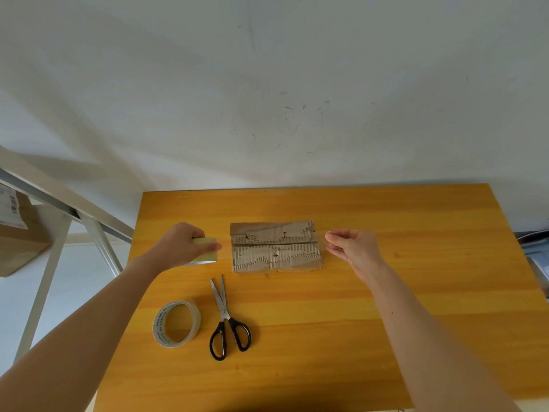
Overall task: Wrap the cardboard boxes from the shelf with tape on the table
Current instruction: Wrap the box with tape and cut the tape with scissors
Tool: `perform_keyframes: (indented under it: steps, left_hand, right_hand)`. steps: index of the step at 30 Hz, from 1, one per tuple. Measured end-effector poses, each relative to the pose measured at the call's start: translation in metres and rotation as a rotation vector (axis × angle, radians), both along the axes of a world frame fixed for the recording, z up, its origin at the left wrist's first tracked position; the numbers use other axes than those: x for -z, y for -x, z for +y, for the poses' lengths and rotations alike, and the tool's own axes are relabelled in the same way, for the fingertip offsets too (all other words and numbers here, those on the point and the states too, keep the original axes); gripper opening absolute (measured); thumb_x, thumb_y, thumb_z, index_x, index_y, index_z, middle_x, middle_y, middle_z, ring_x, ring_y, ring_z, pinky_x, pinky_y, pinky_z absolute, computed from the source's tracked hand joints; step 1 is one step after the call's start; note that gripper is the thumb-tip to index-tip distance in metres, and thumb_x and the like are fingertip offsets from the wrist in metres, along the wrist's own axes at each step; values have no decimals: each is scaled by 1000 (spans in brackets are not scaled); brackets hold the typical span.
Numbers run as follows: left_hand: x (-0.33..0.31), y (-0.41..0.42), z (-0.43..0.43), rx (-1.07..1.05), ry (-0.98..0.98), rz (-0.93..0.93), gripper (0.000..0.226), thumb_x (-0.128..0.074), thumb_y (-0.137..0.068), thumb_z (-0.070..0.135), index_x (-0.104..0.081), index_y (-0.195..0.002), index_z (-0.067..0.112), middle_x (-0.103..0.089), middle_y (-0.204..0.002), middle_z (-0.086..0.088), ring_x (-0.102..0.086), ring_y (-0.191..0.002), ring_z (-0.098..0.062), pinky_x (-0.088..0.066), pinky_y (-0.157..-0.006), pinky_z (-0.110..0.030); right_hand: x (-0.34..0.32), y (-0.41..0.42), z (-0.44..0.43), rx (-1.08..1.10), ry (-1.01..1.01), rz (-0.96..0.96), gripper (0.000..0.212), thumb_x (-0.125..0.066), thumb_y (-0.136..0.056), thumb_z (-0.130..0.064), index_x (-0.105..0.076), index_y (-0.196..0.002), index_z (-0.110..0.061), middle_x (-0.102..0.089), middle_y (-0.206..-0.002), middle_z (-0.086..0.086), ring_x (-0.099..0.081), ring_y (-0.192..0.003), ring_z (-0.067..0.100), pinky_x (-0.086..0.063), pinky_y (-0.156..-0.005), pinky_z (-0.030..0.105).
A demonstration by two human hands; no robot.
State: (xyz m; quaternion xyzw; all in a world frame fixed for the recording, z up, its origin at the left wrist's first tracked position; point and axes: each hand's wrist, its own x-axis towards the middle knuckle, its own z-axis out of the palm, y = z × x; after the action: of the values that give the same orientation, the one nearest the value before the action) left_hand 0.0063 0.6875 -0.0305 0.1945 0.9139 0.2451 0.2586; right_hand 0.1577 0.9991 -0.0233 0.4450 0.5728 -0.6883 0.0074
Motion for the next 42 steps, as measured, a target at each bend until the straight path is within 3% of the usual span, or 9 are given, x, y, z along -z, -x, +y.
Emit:
perform_keyframes:
  steps: [14,18,21,24,27,31,37,40,42]
  left_hand:
    - [11,6,5,-63,37,-62,54,-74,-73,48,-40,-46,15,-30,-47,3,-28,-47,-13,-21,-49,-27]
    - [12,5,9,-64,60,-50,47,-73,-75,47,-49,-51,14,-38,-49,2,-35,-50,-14,-24,-49,-26]
    - [14,2,13,-57,100,-18,32,-71,-75,49,-65,-74,18,-57,-69,1,-53,-71,-17,-35,-57,-26]
    - [15,-1,17,-78,146,26,41,-70,-76,52,-68,-101,19,-63,-104,-6,-56,-102,-22,-41,-74,-29]
    - [17,-2,20,-97,162,30,44,-69,-76,53,-67,-104,20,-63,-114,-11,-56,-107,-25,-44,-76,-31]
    - [15,-5,19,-127,154,31,43,-69,-75,54,-63,-108,27,-63,-118,-8,-55,-112,-23,-46,-79,-33]
    - [7,-8,19,-54,156,52,32,-65,-80,52,-65,-106,33,-63,-117,-7,-54,-113,-22,-45,-77,-30]
    - [5,-9,17,-36,161,76,35,-64,-81,53,-65,-109,32,-63,-114,-6,-56,-109,-22,-44,-74,-29]
    - [2,-9,15,33,227,120,37,-58,-83,57,-62,-112,33,-65,-100,-3,-59,-95,-20,-45,-68,-28]
  right_hand:
    - [25,8,-3,38,-26,-48,12,-73,-78,4,-69,-82,-6,-70,-91,15,-66,-79,25,-56,-81,37]
    - [34,11,-8,54,-14,-65,10,-68,-82,3,-68,-85,-7,-70,-95,15,-66,-91,30,-54,-87,42]
    - [37,12,-15,43,-9,-71,10,-62,-87,4,-67,-92,-4,-69,-94,13,-64,-89,26,-54,-79,36]
    - [38,15,-18,64,8,-73,15,-56,-90,5,-65,-88,-7,-67,-93,10,-61,-87,22,-48,-70,29]
    - [38,16,-20,81,30,-72,17,-54,-91,4,-64,-86,-9,-66,-91,9,-61,-87,22,-49,-70,30]
    - [39,20,-23,99,9,-112,14,-54,-93,2,-65,-98,-4,-67,-94,10,-62,-90,25,-52,-86,43]
    - [30,24,-30,155,70,-133,26,-40,-94,9,-60,-105,-4,-64,-93,10,-60,-74,19,-46,-55,30]
    - [30,26,-34,168,44,-135,29,-38,-94,8,-55,-115,-3,-63,-102,14,-60,-75,21,-45,-53,31]
    - [26,25,-38,162,12,-139,30,-40,-94,6,-52,-120,-4,-59,-105,14,-57,-76,20,-44,-53,31]
